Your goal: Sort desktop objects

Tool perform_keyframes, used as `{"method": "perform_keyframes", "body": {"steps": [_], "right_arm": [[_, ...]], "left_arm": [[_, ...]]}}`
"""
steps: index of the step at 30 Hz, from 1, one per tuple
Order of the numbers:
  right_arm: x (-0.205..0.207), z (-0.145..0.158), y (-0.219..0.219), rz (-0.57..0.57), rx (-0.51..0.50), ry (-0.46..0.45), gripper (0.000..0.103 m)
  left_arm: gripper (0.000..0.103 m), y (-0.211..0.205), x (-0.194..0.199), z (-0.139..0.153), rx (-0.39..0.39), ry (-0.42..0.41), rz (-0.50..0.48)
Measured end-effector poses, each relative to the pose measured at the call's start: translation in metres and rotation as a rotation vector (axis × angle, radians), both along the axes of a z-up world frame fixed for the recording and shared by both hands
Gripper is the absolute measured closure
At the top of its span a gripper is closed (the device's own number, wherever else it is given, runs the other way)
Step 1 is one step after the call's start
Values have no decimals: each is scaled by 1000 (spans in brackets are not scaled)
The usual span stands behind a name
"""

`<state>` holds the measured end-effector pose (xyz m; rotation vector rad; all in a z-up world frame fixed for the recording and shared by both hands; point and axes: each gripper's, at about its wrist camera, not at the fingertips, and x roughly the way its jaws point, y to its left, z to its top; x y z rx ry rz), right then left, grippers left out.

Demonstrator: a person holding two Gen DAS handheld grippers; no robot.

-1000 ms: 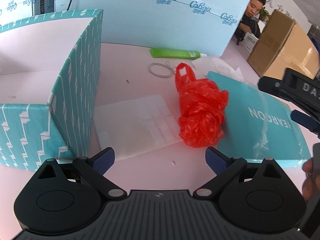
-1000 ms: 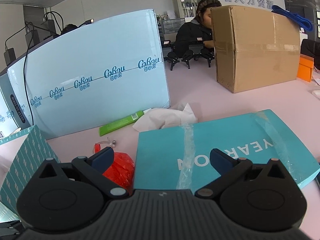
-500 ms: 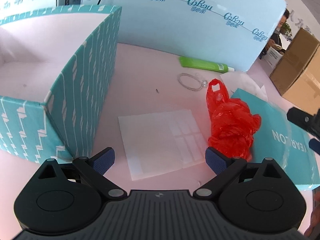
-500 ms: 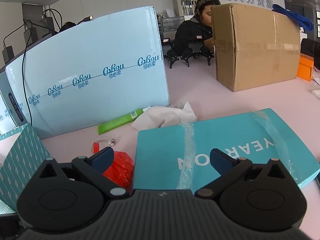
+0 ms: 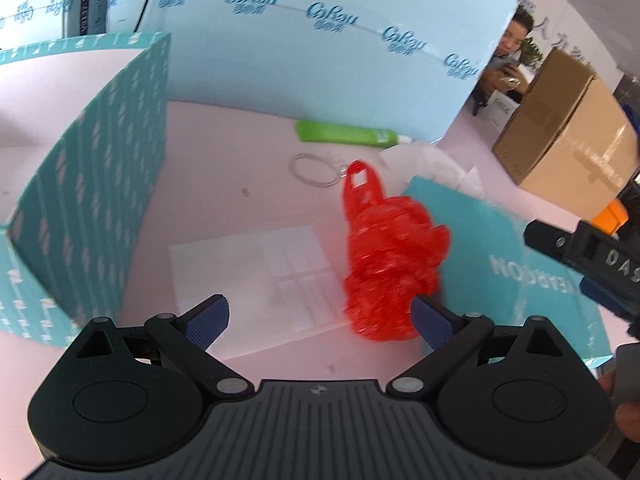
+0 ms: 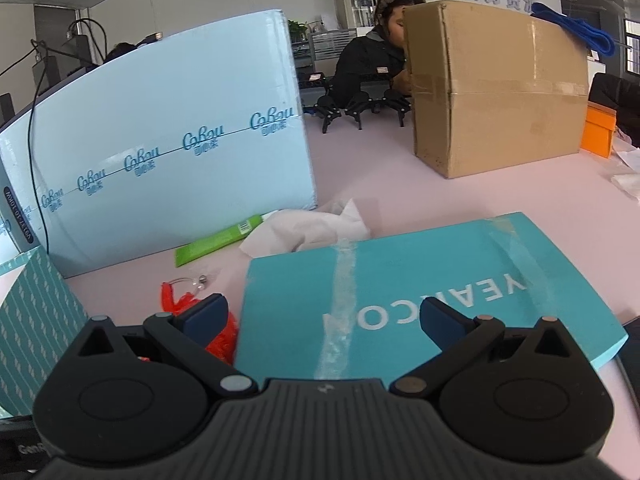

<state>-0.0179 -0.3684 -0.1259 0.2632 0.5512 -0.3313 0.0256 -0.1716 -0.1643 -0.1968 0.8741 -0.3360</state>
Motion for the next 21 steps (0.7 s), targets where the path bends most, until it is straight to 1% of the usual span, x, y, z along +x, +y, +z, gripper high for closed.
{"method": "perform_keyframes", "body": {"steps": [2,6,10,21], "right_arm": [[-1,0,-4,-7,1,0,0],[-2,1,-11,-12,-6,-3,0],[-3,2,-19,-19,-15,-3,0],[-8,3,-35,-35,-27,-5,0]], "left_arm": [[6,-5,0,1,-17,-6,-14],[6,-15,3,-1,-25,-8,-35],[6,-25,7,-1,-38,-8,-38],[6,-41,24,-9,-39,51,11]]}}
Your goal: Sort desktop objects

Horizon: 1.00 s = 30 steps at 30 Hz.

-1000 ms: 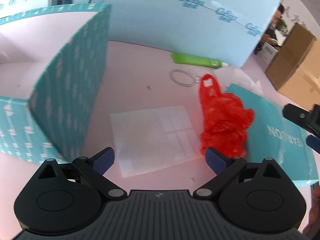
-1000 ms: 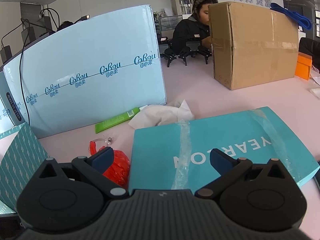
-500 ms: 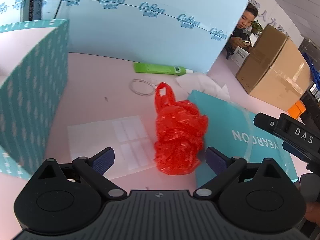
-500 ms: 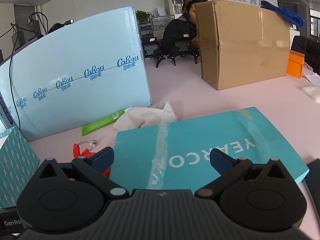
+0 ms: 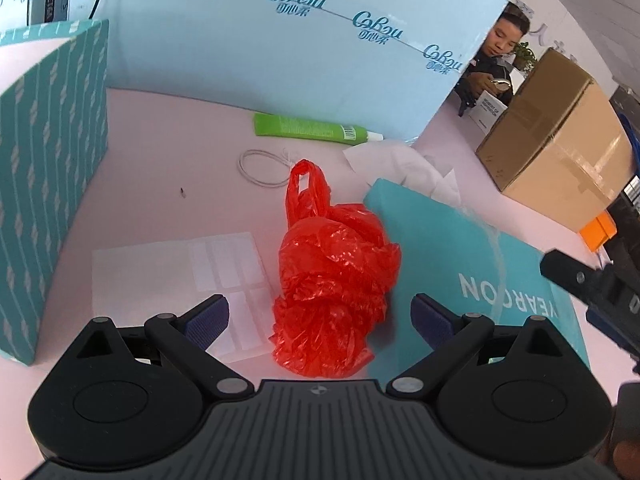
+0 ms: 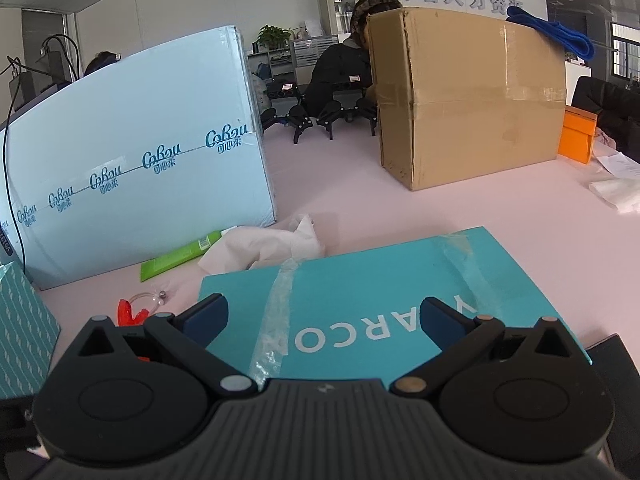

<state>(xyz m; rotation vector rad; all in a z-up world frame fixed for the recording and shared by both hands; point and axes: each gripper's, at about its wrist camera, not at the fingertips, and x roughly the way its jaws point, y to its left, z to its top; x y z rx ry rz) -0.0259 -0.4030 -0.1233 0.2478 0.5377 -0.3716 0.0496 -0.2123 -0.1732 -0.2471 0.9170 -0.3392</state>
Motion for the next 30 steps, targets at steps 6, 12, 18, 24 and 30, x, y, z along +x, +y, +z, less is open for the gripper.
{"method": "perform_keyframes", "body": {"steps": [6,12,18,24,30], "right_arm": [[-2,-2,-1,3,7,6,0],[2,4,4,33,64,39,0],[13,25,10,76,115,45,0],[22,44,18,81,67,20,0],[33,65,19,33,-19,14,0]], "left_arm": [[6,-5,3,-3,38,29,-5],[6,-13,3,8,132,22,-33],[6,-17,3,21,162,9,-49],[6,-24,9,38,190,-11,-76],[6,-30,16,54,203,-42,-85]]}}
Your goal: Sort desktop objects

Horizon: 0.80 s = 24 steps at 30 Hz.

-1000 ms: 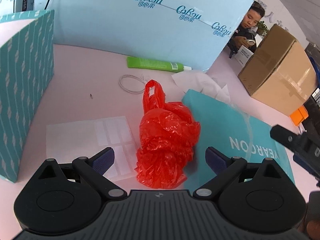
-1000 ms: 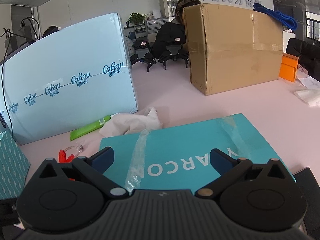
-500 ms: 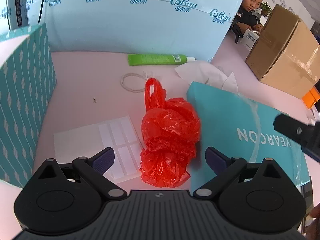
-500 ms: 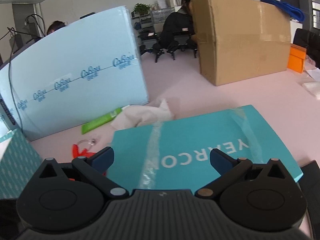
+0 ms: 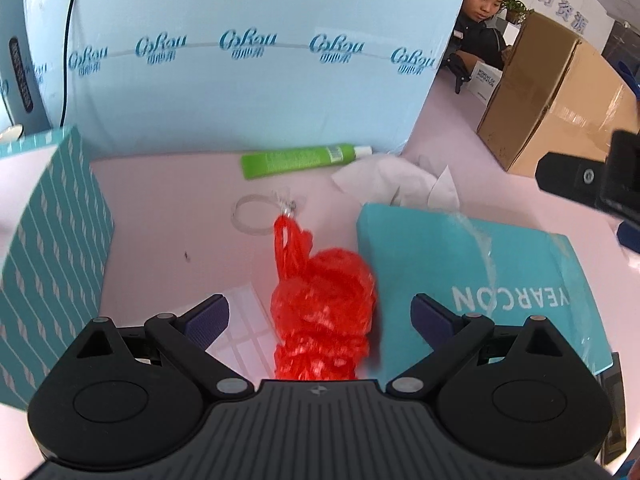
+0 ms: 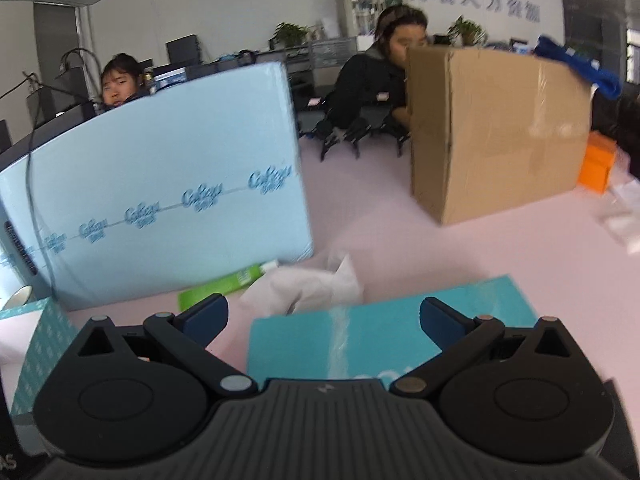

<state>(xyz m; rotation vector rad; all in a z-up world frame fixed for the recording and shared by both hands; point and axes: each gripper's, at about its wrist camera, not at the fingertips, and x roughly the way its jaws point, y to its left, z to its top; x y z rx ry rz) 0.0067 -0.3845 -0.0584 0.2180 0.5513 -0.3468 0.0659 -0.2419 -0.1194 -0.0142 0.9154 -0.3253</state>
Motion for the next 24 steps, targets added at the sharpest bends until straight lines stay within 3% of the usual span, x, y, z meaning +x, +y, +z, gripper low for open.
{"method": "perform_keyframes", "body": {"steps": [24], "right_arm": [[6,80,-18,12,46,-213,0]], "left_arm": [[5,-4,29,99,-54,-161,-47]]}}
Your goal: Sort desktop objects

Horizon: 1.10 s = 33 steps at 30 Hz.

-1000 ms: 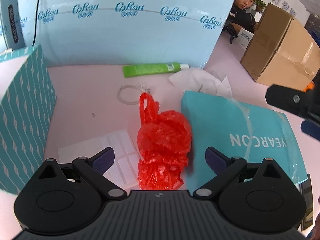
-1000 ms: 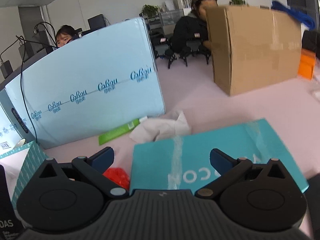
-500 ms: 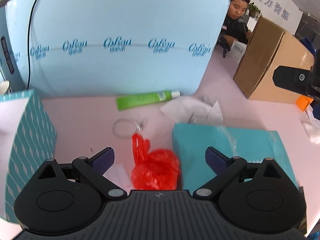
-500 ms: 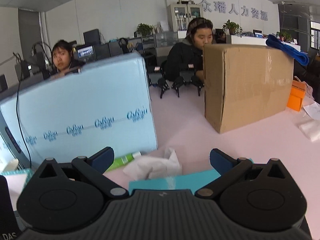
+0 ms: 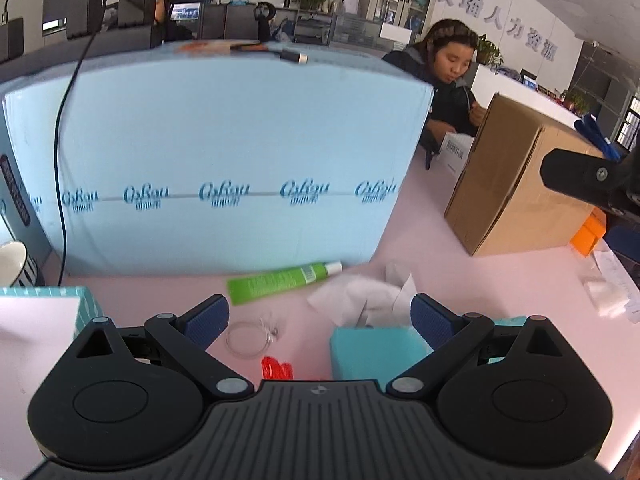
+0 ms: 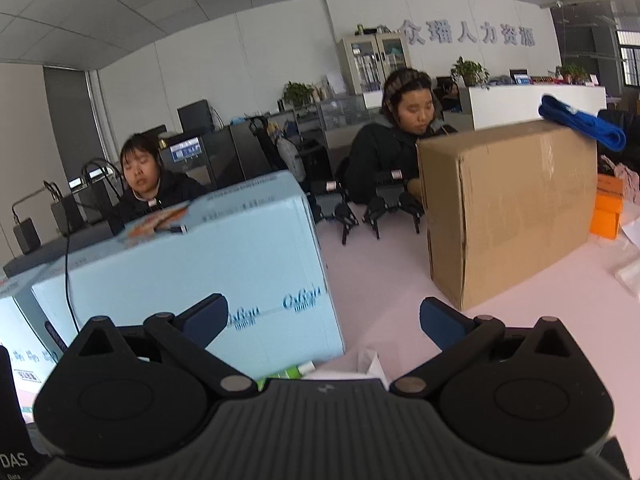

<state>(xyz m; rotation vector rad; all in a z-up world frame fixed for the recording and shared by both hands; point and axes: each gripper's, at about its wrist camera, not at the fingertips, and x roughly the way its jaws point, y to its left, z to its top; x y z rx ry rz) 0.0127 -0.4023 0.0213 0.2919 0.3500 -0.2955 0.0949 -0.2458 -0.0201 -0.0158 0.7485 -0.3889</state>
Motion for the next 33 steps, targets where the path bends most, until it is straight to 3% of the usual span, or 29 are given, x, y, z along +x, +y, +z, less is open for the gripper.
{"method": "perform_keyframes", "body": {"steps": [4,11,19,33], "right_arm": [[-3,-2,3,17,-20,-42,0],[-3,-26,21,64,-98,-24,0],[-6,-46,18,-1,-4,-66,0],[-9,-77,3,-90,-18,32,0]], "left_arm": [[5,-2,0,-5,8,5,-4],[5,-1,-4,-34,23,58,6],[5,-4,-19,-63,75,53,-28],[5,1,-19,-97,86,126,-24]]}}
